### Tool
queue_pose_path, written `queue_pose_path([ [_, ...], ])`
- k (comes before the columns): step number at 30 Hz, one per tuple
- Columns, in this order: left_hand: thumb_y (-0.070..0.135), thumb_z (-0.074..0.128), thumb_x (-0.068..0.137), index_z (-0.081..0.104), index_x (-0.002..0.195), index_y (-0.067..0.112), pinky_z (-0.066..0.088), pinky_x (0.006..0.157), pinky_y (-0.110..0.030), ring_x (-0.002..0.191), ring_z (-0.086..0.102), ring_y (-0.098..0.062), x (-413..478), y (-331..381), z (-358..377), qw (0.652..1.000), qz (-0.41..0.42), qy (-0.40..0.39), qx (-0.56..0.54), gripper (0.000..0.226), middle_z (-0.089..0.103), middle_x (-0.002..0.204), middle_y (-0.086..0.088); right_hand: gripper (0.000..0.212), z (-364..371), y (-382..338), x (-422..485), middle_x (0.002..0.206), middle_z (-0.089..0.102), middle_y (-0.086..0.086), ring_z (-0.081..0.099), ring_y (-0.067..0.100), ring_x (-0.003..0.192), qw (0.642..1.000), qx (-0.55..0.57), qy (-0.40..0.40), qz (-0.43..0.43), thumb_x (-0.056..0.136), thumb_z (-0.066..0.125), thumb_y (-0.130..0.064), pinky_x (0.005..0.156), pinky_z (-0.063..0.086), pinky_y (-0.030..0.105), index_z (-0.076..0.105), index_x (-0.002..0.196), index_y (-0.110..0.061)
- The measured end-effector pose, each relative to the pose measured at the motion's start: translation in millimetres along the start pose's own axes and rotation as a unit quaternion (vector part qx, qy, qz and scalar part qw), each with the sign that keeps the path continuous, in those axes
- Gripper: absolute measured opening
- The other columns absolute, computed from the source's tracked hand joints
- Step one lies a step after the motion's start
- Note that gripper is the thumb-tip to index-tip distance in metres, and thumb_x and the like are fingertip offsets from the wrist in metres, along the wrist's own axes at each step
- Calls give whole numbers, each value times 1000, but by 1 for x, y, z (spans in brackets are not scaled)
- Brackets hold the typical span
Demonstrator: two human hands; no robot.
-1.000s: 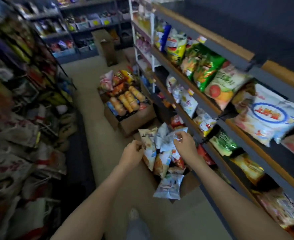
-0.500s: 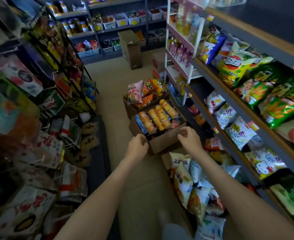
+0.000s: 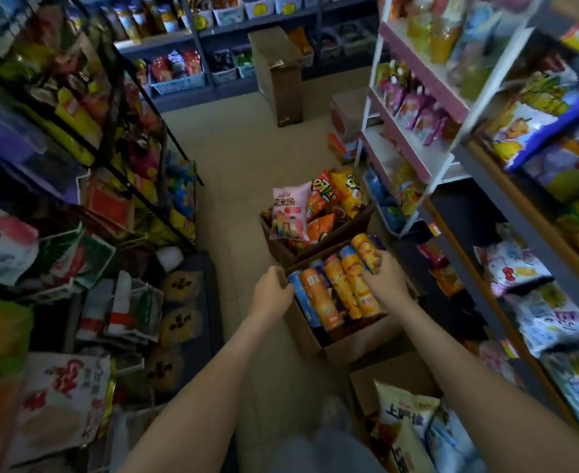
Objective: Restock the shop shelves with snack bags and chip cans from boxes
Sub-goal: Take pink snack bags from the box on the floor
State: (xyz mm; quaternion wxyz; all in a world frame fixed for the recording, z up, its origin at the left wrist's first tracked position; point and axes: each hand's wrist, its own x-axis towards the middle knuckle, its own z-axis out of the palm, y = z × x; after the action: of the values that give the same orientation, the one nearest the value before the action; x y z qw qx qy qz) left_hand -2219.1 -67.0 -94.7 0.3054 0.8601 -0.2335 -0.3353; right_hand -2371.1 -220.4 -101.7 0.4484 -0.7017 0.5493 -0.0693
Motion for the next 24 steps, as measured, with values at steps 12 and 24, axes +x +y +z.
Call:
queue_pose_path([
  [12,18,59,94,47,134,10,46,94,-35,118,51,-29,295,-24,-16,994,-88,-63,-11,43,54,129,-14,67,115,-63,240,142,43,10,45,26,130,996,17,-49,79,91,66,-18,100,43,36,31,147,-9],
  [24,34,83,72,11,155,30,37,112,-43,139,36,-34,532,-112,69,978,-82,-177,-67,110,32,153,-15,129,285,-17,435,144,25,-9,32,11,135,973,187,-95,98,63,90,-22,107,38,35,-2,153,-24],
])
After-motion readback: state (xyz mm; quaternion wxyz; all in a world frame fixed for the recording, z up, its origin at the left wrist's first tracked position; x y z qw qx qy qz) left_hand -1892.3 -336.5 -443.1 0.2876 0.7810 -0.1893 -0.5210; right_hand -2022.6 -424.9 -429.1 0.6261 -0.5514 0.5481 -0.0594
